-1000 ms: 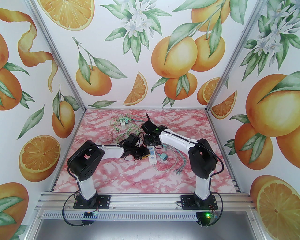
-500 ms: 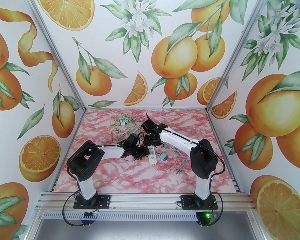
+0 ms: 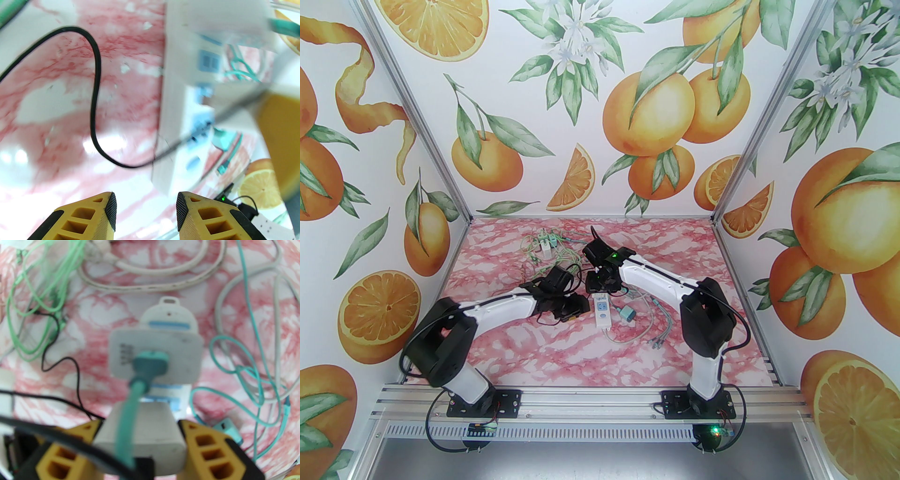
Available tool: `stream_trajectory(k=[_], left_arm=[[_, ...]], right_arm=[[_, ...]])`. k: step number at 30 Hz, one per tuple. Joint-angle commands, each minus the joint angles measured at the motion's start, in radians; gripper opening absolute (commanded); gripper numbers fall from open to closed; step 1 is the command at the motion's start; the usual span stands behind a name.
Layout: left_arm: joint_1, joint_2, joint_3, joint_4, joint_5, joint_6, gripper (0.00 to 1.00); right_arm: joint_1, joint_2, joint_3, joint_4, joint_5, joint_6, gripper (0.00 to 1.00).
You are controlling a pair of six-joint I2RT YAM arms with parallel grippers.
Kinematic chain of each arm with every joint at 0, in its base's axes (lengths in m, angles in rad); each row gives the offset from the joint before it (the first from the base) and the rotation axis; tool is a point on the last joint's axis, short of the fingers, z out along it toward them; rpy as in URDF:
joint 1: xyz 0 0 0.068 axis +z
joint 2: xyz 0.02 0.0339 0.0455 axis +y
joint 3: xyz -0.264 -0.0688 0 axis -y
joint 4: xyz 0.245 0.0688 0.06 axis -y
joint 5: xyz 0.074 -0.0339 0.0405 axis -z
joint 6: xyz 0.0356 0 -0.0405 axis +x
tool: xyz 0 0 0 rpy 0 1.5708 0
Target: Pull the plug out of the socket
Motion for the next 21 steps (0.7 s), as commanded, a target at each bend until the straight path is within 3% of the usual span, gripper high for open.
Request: stream_trajectory(k=[1,12,21], left_arm=[[0.036,-0.099,-0.013,-0.1,-0.029,0.041,0.51],[0.255,-0.337,-0.05,-0.239,-0.039,0.114,0.6],[0.281,-0.35,-0.081,-0.234,-0.021,0.115,0.61]], right_arm=[[-0.001,-0.014,0.003,0.052,-0.083,0.005,0.45],[0.064,-0.011,-0.087,0.095,-0.14,0.05,0.47],[0.093,-0.001,-0.117,0.112,-0.135,0.062,0.57]])
